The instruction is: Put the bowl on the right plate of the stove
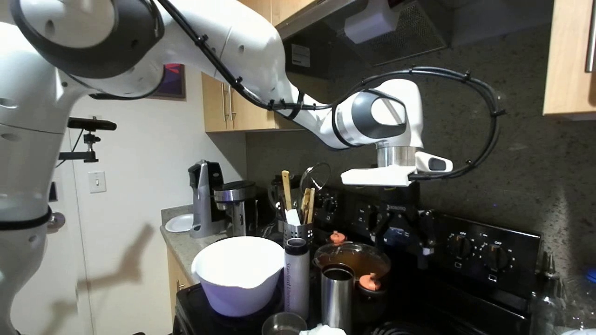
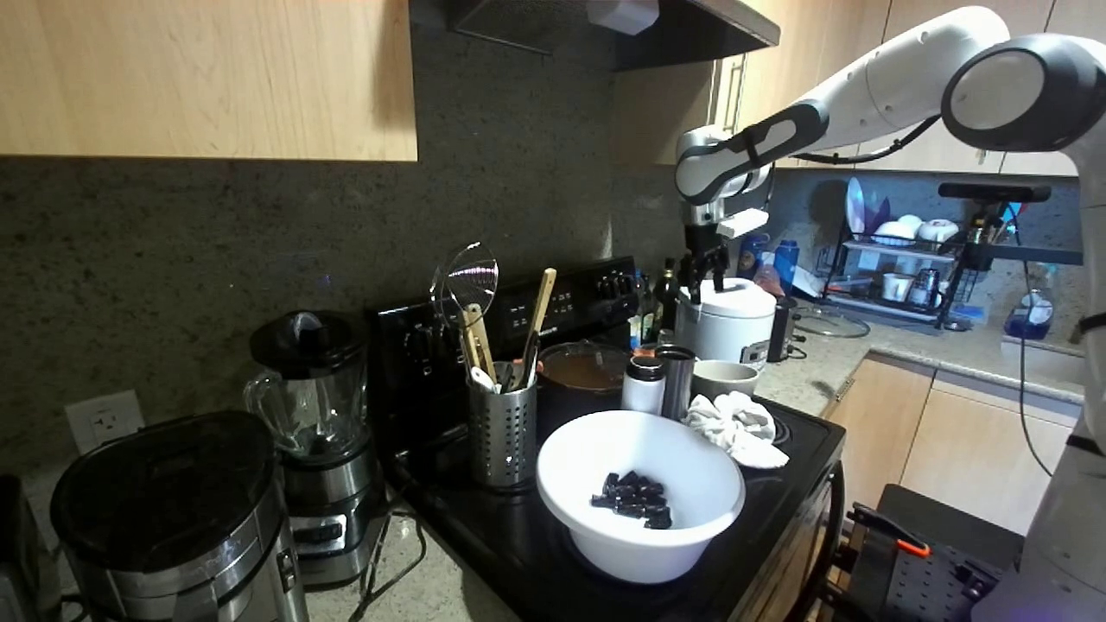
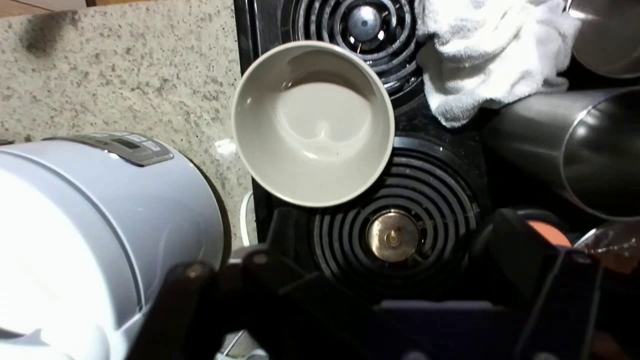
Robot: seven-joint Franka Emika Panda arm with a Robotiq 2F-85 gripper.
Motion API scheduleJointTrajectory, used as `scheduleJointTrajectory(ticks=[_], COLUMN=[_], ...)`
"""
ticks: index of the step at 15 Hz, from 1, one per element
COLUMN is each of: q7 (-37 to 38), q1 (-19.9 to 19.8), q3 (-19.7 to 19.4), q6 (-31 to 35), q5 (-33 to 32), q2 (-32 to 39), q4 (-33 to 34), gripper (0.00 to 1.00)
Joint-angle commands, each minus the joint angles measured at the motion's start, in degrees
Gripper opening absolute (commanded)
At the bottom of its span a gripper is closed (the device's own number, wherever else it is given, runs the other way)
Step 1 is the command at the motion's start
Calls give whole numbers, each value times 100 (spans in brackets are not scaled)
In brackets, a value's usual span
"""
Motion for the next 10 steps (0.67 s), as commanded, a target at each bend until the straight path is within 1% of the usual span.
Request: scheduleJointTrajectory(ticks=[1, 4, 10], q7=[-393, -547, -740], q1=[-139, -249, -530], q3=[35, 8, 59], q6=[-525, -572, -114], q5=[44, 11, 218], q2=[223, 347, 665], q4=[185, 49, -267], gripper=[100, 100, 100])
